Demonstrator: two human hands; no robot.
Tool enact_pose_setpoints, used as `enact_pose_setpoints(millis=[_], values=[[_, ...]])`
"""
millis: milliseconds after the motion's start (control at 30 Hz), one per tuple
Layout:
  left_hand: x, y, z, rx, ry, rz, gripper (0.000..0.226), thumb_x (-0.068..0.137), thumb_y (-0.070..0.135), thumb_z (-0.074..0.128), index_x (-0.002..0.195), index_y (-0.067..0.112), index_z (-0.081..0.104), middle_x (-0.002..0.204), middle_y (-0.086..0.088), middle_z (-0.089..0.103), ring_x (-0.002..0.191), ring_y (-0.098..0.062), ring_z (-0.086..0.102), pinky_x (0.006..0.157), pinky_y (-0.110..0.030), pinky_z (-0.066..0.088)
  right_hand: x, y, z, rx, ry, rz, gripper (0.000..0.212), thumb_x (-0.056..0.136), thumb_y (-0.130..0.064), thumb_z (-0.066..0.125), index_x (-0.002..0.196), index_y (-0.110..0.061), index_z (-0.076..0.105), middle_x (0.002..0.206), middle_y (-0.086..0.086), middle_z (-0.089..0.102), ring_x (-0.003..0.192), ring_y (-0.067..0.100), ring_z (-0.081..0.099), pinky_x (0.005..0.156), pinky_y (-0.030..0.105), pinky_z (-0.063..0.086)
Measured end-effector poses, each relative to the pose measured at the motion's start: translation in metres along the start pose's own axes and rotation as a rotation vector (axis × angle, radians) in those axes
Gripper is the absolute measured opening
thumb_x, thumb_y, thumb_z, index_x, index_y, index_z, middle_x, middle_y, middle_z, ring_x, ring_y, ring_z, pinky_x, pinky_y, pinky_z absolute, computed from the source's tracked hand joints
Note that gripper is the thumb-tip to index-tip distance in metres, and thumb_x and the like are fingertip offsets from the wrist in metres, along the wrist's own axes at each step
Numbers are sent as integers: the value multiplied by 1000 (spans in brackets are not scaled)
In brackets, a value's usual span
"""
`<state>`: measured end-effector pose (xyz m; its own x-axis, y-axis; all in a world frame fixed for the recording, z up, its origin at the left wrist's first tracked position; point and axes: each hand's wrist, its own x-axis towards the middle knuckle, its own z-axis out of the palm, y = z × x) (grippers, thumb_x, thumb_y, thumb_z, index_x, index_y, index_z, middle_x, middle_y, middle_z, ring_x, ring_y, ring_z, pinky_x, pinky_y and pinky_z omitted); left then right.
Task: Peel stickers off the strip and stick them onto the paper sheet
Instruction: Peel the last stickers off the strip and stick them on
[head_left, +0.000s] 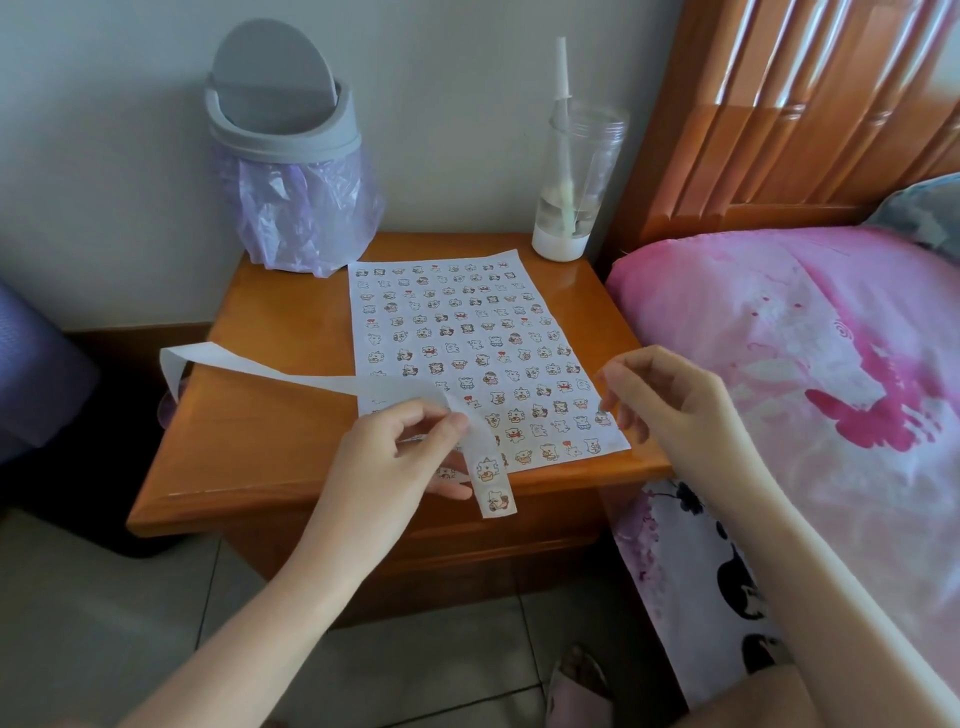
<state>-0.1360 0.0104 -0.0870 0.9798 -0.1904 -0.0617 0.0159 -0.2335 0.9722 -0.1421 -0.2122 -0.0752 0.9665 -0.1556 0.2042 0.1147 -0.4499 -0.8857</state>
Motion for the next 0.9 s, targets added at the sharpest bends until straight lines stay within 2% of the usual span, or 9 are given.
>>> enact_pose_setpoints(millis=[100,267,400,500,567,667,800,900], values=[[-2,1,3,-26,20,14,11,89,26,56,92,20,66,93,15,68,65,-11,72,56,-16,56,-10,-12,13,32,-168,-43,13,88,-26,57,92,-17,66,76,-3,68,64,8,61,57,24,51],[-2,2,3,-61,82,39,11,89,25,57,92,21,66,91,8,70,65,-10,72,52,-12,53,-24,-23,32,37,-324,-78,16,81,-27,70,96,-23,67,87,-5,70,82,13,66,69,29,55],[-2,3,3,-62,80,38,10,88,26,57,92,22,66,92,10,69,62,-12,72,50,-11,52,-25,-22,37,36,-305,-98,14,82,-18,71,95,-21,69,84,-7,69,82,13,65,70,32,56],[-2,2,3,-77,69,37,12,88,29,57,90,22,66,88,9,71,62,-14,72,52,-15,55,-25,-21,39,42,-269,-93,12,82,-14,70,93,-18,71,83,-5,70,78,14,66,69,36,57],[-2,4,3,-126,49,31,15,86,31,56,87,20,67,80,7,74,64,-14,72,57,-21,57,-25,-20,40,58,-245,-80,12,81,-12,70,93,-16,71,83,-5,70,73,14,66,68,34,57],[-1,6,3,-227,4,-14,14,87,26,58,85,17,69,79,5,74,69,-12,72,59,-18,58,-26,-20,40,90,-219,-61,11,81,-11,71,91,-16,71,82,-4,71,66,13,67,66,25,55],[0,5,4,-282,-74,-78,15,85,21,63,94,12,71,90,3,75,81,-14,73,72,-23,58,-28,-21,41,95,-211,-52,11,82,-14,70,92,-16,72,84,-4,72,74,13,69,68,36,58],[-1,2,5,-257,-68,-73,18,84,22,63,95,11,72,93,2,75,83,-13,72,75,-24,58,-29,-22,43,82,-199,-66,11,82,-14,70,91,-19,73,84,-6,72,75,12,68,69,38,58]])
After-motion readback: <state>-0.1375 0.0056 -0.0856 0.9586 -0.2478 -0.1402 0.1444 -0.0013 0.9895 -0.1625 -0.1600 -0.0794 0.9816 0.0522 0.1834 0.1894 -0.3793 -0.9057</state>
